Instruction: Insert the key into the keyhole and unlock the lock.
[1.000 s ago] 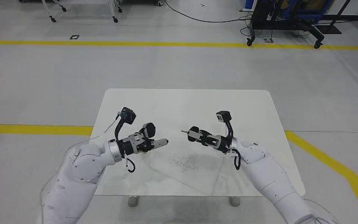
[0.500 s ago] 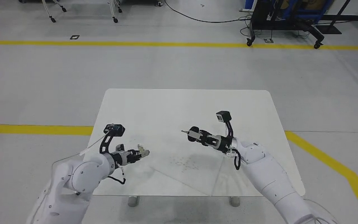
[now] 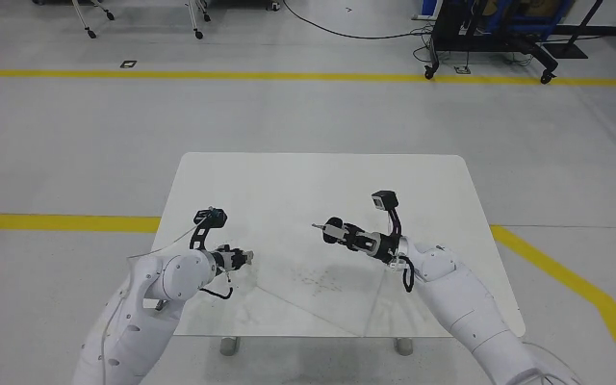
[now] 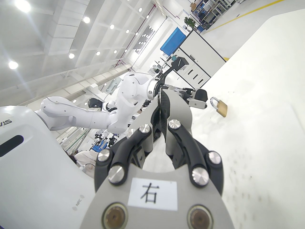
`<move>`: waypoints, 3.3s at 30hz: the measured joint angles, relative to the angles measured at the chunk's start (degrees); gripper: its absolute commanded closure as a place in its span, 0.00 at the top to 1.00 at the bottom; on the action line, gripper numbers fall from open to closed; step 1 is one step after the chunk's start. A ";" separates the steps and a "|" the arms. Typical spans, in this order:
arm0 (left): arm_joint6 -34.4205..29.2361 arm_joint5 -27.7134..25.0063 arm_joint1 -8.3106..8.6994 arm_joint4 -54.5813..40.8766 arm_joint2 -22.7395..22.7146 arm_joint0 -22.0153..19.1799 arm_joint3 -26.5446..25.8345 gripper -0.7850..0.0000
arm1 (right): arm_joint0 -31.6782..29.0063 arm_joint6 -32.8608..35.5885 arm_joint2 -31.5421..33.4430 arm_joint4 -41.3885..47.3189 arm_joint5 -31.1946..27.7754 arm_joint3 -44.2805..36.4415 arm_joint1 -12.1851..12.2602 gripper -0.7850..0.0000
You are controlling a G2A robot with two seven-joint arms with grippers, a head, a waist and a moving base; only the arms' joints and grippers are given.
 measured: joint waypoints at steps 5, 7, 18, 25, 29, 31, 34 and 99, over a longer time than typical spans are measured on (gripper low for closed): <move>0.24 0.17 -0.19 0.24 0.70 -0.86 1.57 0.44 | 0.00 0.00 0.00 0.00 0.00 0.00 0.00 0.00; 0.46 0.15 -0.29 0.04 0.94 -1.19 2.11 0.38 | 0.00 0.00 0.00 0.00 0.00 0.00 0.00 0.00; 1.75 0.62 -0.93 0.15 3.03 -3.22 5.26 0.25 | 0.00 0.00 0.00 0.00 0.00 0.00 0.00 0.00; 2.57 -1.37 -1.28 -0.68 4.05 -4.37 7.08 0.00 | 0.00 0.00 0.00 0.00 0.00 0.00 0.00 0.00; 2.23 -1.78 -1.33 -0.49 4.14 -4.75 7.53 0.00 | 0.00 0.00 0.00 0.00 0.00 0.00 0.00 0.00; 1.86 -2.00 -1.27 -0.26 3.86 -4.79 7.62 0.00 | 0.00 0.00 0.00 0.00 0.00 0.00 0.00 0.00; 1.53 -2.15 -1.17 0.10 3.43 -4.66 7.46 0.00 | 0.00 0.00 0.00 0.00 0.00 0.00 0.00 0.00; 13.47 -56.86 -4.39 -66.92 7.07 -5.73 23.28 0.00 | -6.18 -18.26 1.85 -6.89 0.25 -14.88 -0.71 0.00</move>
